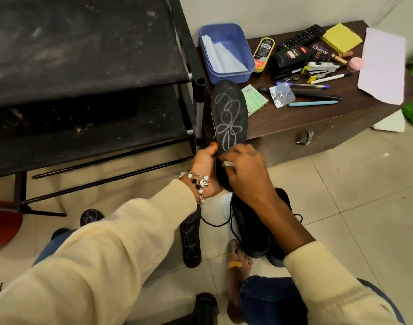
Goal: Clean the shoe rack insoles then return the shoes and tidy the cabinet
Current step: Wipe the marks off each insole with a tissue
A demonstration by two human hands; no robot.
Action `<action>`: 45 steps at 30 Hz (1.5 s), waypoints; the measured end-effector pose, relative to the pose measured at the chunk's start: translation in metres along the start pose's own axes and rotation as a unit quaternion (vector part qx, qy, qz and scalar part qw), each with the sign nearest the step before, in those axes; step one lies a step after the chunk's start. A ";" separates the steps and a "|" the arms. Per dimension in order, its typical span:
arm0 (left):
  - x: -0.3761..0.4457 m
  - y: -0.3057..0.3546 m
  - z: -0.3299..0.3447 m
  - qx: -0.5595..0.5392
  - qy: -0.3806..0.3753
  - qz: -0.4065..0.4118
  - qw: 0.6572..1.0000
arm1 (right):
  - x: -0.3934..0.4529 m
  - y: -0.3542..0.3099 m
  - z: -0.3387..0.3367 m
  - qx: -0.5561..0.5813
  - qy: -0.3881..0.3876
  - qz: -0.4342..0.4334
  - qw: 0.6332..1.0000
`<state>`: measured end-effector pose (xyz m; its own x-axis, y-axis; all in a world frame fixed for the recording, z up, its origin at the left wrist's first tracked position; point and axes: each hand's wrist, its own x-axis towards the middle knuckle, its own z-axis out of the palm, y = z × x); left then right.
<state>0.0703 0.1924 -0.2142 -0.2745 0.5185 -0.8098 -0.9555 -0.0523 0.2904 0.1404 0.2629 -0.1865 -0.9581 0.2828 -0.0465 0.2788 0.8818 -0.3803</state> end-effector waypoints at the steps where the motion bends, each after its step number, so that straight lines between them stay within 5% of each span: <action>1: 0.001 0.000 -0.001 -0.005 0.010 0.000 1.000 | 0.000 -0.005 0.001 0.006 -0.015 -0.028 0.999; 10: 0.000 -0.002 0.000 -0.017 -0.040 -0.002 0.999 | 0.006 0.021 -0.004 -0.026 0.023 0.073 0.997; 17: 0.002 -0.001 -0.001 -0.026 0.010 0.004 1.000 | 0.005 0.000 -0.005 0.015 -0.035 -0.051 0.998; 22: 0.002 0.000 0.000 -0.024 -0.043 -0.006 0.999 | 0.004 0.022 -0.013 -0.020 -0.012 0.025 0.999; 28: 0.004 0.002 -0.001 0.002 -0.043 -0.010 0.999 | -0.025 0.007 -0.020 0.047 -0.088 -0.091 0.991; 35: 0.007 -0.001 -0.005 -0.003 -0.054 -0.007 0.998 | -0.033 0.027 -0.028 0.043 -0.062 -0.033 0.997; 40: 0.007 0.001 -0.002 0.005 -0.035 0.006 0.999 | -0.030 0.003 -0.017 0.073 -0.048 -0.093 0.992; 45: 0.006 0.001 -0.002 -0.019 -0.056 -0.002 0.998 | -0.037 0.018 -0.034 0.114 -0.121 -0.120 0.979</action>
<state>0.0671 0.1940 -0.2196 -0.2588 0.6111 -0.7481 -0.9605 -0.0809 0.2662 0.1831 0.2815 -0.1603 -0.9895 -0.0436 -0.1374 0.0484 0.7974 -0.6015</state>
